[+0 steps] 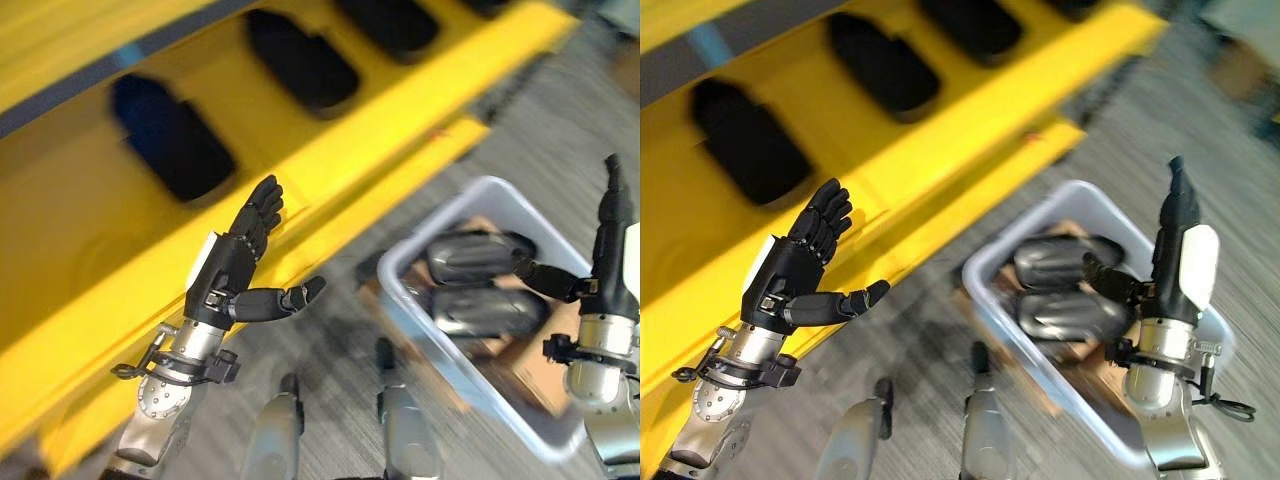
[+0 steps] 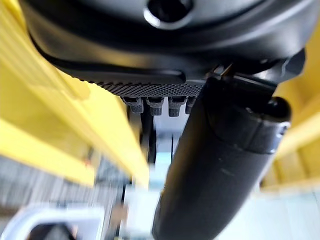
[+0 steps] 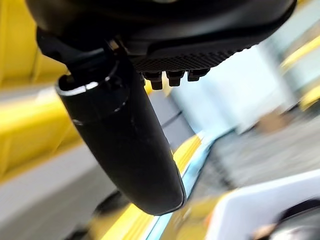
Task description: Move parts from the plastic box to the shelf.
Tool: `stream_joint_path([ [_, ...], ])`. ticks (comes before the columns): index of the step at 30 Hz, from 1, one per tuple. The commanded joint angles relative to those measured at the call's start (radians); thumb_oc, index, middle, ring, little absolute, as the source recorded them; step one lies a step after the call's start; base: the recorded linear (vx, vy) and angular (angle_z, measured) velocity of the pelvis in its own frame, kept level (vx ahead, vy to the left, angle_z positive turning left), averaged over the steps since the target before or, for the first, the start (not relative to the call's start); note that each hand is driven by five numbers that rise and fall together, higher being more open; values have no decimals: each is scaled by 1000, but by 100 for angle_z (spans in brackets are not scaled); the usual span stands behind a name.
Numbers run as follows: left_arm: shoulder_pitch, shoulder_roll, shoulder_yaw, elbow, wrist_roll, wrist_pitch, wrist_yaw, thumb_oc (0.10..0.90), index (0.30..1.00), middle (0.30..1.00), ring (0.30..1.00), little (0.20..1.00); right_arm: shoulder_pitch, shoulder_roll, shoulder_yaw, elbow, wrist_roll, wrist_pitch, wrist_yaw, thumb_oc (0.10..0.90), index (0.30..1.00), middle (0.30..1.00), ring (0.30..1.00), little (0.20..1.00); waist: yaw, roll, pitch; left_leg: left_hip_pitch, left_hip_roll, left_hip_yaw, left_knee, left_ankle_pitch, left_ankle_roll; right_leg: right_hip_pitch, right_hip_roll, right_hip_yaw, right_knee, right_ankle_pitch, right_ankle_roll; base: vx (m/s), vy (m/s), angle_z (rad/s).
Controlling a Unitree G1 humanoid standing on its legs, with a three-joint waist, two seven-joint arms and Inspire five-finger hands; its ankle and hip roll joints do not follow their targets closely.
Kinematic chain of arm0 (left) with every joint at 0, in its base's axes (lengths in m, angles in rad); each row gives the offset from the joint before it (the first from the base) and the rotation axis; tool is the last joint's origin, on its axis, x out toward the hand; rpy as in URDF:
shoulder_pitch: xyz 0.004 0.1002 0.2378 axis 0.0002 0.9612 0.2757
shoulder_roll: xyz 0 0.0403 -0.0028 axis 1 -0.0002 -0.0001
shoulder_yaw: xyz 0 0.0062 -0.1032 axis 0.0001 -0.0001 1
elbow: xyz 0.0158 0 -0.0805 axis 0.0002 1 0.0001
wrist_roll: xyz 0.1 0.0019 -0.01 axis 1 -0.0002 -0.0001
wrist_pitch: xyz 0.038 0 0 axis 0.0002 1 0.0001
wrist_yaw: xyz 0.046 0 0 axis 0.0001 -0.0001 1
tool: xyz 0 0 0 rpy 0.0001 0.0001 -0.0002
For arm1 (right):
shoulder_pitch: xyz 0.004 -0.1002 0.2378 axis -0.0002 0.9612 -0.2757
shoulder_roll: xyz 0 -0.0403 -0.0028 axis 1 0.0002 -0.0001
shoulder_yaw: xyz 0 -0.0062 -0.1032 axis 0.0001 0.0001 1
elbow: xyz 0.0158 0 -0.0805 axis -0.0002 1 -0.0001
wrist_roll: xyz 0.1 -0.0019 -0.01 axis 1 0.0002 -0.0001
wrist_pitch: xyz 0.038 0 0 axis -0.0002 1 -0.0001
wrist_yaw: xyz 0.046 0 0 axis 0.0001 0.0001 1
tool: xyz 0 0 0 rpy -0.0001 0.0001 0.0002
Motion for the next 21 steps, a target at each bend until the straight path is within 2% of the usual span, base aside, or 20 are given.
stream_joint_path([
  [1, 106, -29, 45, -164, 41, -101, 56, 900, 1000, 1000, 1000, 1000, -10, -79, -20, -40, 40, -37, -6, 900, 1000, 1000, 1000, 1000, 10, 93, -126, 126, 27, 37, -278, 67, 27, 44, -24, -93, 189, -143, -9, -213, -306, -64],
  [3, 134, -12, 82, -174, 8, -110, 20, 900, 1000, 1000, 1000, 1000, 6, -53, -21, -21, 57, 19, -7, 900, 1000, 1000, 1000, 1000, 46, 91, -142, 100, 79, 93, -280, 91, 18, 125, -70, -193, 227, -195, -42, -176, -433, -71],
  [5, 145, -13, 94, -186, 10, -109, 23, 900, 1000, 1000, 1000, 1000, -21, -43, -7, -11, 71, 29, 3, 900, 1000, 1000, 1000, 1000, 69, 90, -146, 98, 119, 114, -274, 83, -2, 178, -96, -231, 236, -215, -37, -80, -428, -105],
  [6, 139, -7, 106, -202, -1, -97, 2, 900, 1000, 1000, 1000, 1000, -37, -37, -4, -11, 51, 80, 5, 900, 1000, 1000, 1000, 1000, 80, 72, -145, 63, 154, 133, -236, 87, -31, 240, -88, -258, 158, -236, -17, -98, -507, -112],
  [8, 142, -7, 117, -207, -23, -94, -18, 900, 1000, 1000, 1000, 1000, -36, -34, -8, -12, 53, 99, 13, 900, 1000, 1000, 1000, 1000, 80, 66, -147, 55, 166, 139, -224, 89, -42, 267, -74, -266, 121, -242, -5, -24, -394, -52],
  [10, 150, -11, 130, -208, -85, -104, -52, 900, 1000, 1000, 1000, 1000, -31, -48, -17, -19, 40, 150, 35, 900, 1000, 1000, 1000, 1000, 67, 72, -151, 69, 197, 152, -233, 120, -72, 268, -45, -275, 97, -253, 2, -30, -403, -30],
  [11, 148, -24, 129, -212, -103, -112, -70, 900, 1000, 1000, 1000, 1000, -30, -60, -15, -23, 63, 165, 58, 900, 1000, 1000, 1000, 1000, 59, 80, -150, 82, 211, 154, -255, 150, -94, 256, -31, -275, 108, -265, -12, -21, -281, -20],
  [15, 139, -42, 104, -221, -108, -123, -87, 900, 1000, 1000, 1000, 1000, -47, -96, -12, -21, 74, 171, 86, 900, 1000, 1000, 1000, 1000, 45, 93, -152, 109, 245, 149, -315, 201, -126, 241, -4, -274, 123, -290, -43, -4, -228, -17],
  [16, 127, -49, 89, -215, -113, -125, -101, 900, 1000, 1000, 1000, 1000, -72, -124, -1, -15, 103, 159, 82, 900, 1000, 1000, 1000, 1000, 39, 103, -150, 120, 266, 146, -348, 238, -144, 231, 7, -271, 128, -296, -58, -25, -246, -17],
  [19, 71, -58, 44, -186, -95, -123, -87, 900, 1000, 1000, 1000, 1000, -170, -156, 56, -10, 129, 164, 84, 900, 1000, 1000, 1000, 1000, 19, 132, -147, 140, 305, 143, -382, 286, -161, 187, 33, -256, 179, -330, -92, -54, -278, -33],
  [21, 54, -59, 32, -180, -85, -120, -79, 900, 1000, 1000, 1000, 1000, -202, -157, 80, -12, 95, 161, 78, 900, 1000, 1000, 1000, 1000, 14, 141, -146, 145, 311, 142, -379, 289, -163, 170, 42, -249, 199, -342, -102, -52, -159, -27],
])
